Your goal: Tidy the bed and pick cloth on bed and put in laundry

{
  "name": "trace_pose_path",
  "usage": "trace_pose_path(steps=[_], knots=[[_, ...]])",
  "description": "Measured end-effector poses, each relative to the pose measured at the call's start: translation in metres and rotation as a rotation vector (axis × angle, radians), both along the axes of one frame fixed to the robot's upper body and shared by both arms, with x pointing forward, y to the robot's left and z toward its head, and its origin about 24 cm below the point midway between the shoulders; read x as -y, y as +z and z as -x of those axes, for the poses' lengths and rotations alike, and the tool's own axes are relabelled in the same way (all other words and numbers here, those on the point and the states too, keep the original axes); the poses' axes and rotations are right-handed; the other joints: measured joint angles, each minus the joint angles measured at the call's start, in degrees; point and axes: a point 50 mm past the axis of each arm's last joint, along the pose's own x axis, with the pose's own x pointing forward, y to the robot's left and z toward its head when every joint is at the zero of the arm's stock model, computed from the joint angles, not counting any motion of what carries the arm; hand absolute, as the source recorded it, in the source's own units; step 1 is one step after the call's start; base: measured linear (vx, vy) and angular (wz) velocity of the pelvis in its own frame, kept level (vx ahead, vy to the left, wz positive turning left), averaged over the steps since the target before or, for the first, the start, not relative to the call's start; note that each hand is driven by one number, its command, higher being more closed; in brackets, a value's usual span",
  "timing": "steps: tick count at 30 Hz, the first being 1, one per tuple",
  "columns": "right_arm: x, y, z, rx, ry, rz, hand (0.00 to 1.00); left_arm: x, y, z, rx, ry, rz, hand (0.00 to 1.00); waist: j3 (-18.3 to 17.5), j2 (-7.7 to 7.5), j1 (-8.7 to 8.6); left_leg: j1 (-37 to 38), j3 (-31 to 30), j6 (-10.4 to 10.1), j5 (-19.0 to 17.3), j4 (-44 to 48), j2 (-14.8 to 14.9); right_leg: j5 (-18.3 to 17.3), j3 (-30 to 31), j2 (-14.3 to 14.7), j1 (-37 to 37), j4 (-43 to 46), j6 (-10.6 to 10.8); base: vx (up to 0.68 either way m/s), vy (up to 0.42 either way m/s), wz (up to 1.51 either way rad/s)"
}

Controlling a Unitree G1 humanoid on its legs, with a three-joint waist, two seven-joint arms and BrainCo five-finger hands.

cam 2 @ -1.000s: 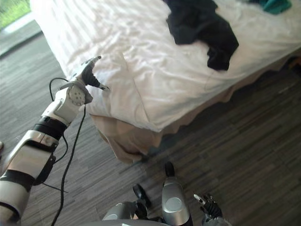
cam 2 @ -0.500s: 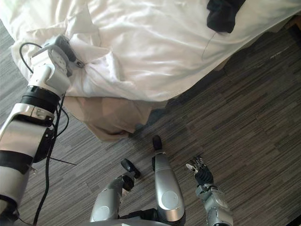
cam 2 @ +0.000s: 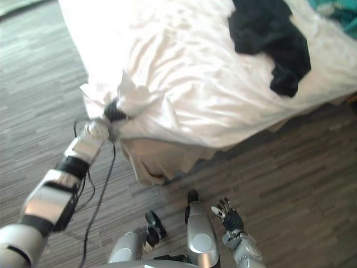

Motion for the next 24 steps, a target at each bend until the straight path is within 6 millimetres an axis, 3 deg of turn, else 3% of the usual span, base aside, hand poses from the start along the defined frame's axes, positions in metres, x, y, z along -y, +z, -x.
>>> trace_pose_path(steps=[4, 5, 7, 9, 13, 16, 17, 19, 20, 22, 24], knots=[[0.002, -0.013, 0.022, -0.122, -0.062, -0.001, 0.0, 0.011, -0.054, 0.06, -0.14, -0.029, 0.153, 1.0, -3.28, 1.87, 2.08, 3.28, -3.25, -0.1, 1.28, -2.94, -0.66, 0.5, -2.96, 0.12, 6.25, -5.23, 0.82, 0.07, 0.018, 0.38], [0.002, -0.015, 0.027, -0.145, -0.065, 0.002, 0.0, 0.015, -0.06, 0.068, -0.154, -0.031, 0.197, 0.0, -4.0, 1.99, 2.3, 3.78, -3.29, -0.1, 1.28, -3.11, -0.63, 0.73, -2.95, 0.37, 7.13, -6.29, 1.11, 0.07, 0.021, 0.13], [0.002, -0.022, 0.044, -0.225, -0.085, 0.007, 0.0, 0.027, -0.076, 0.088, -0.202, -0.01, 0.293, 0.0, -7.38, 2.35, 3.11, 4.97, -4.32, -0.08, 1.29, -3.96, -0.62, 1.76, -3.47, 1.09, 10.11, -10.11, 1.73, 0.09, 0.014, 0.11], [0.001, -0.024, 0.049, -0.256, -0.082, 0.002, 0.0, 0.025, -0.088, 0.097, -0.258, 0.017, 0.325, 0.0, -8.83, 2.54, 2.88, 5.83, -4.91, -0.05, 1.31, -4.64, -0.57, 2.76, -4.12, 1.61, 12.02, -12.75, 1.87, 0.07, 0.005, 0.1], [-0.005, -0.03, 0.058, -0.32, -0.074, -0.02, 0.0, 0.02, -0.125, 0.115, -0.423, 0.12, 0.342, 0.0, -9.65, 1.74, 3.27, 6.62, -6.34, 0.11, 1.41, -4.68, -0.62, 4.99, -4.25, 2.75, 15.1, -17.5, 2.01, 0.02, -0.004, -0.01], [-0.011, -0.035, 0.068, -0.369, -0.077, -0.043, 0.0, 0.014, -0.154, 0.133, -0.519, 0.335, 0.426, 0.0, -9.96, 0.14, 4.6, 7.13, -6.53, 0.11, 1.41, -4.64, -0.54, 6.67, -4.16, 3.63, 17.21, -21.27, 1.64, 0.02, -0.02, -0.07], [-0.013, -0.037, 0.069, -0.38, -0.078, -0.05, 0.0, 0.01, -0.163, 0.14, -0.546, 0.476, 0.536, 0.0, -9.92, -0.48, 4.63, 7.63, -6.92, 0.12, 1.42, -4.62, -0.5, 6.91, -4.26, 3.82, 18.56, -22.31, 1.59, 0.0, -0.042, 0.0], [-0.015, -0.038, 0.07, -0.39, -0.076, -0.057, 0.0, 0.003, -0.18, 0.157, -0.611, 0.702, 0.725, 0.0, -10.1, -0.89, 4.68, 9.12, -8.28, 0.12, 1.42, -4.55, -0.55, 6.94, -4.28, 3.89, 20.6, -23.27, 1.58, 0.02, -0.044, 0.0], [-0.015, -0.038, 0.071, -0.392, -0.074, -0.056, 0.0, 0.001, -0.185, 0.163, -0.642, 0.734, 0.733, 0.0, -10.18, -0.84, 4.71, 9.31, -8.47, 0.12, 1.42, -4.57, -0.55, 6.94, -4.28, 3.9, 20.8, -23.39, 1.58, 0.0, 0.0, 0.0], [-0.014, -0.038, 0.071, -0.395, -0.07, -0.053, 0.0, -0.008, -0.207, 0.197, -0.797, 0.871, 0.72, 0.0, -10.14, -0.8, 4.74, 9.49, -9.07, 0.12, 1.42, -4.66, -0.58, 7.14, -4.28, 3.97, 21.24, -24.12, 1.44, 0.0, 0.0, 0.0], [-0.015, -0.039, 0.071, -0.404, -0.077, -0.059, 0.0, -0.019, -0.225, 0.25, -0.959, 1.042, 0.683, 0.0, -9.93, -1.08, 5.0, 9.77, -9.31, 0.11, 1.42, -4.72, -0.5, 7.26, -4.29, 4.1, 21.28, -24.28, 1.4, 0.0, -0.008, 0.02]])
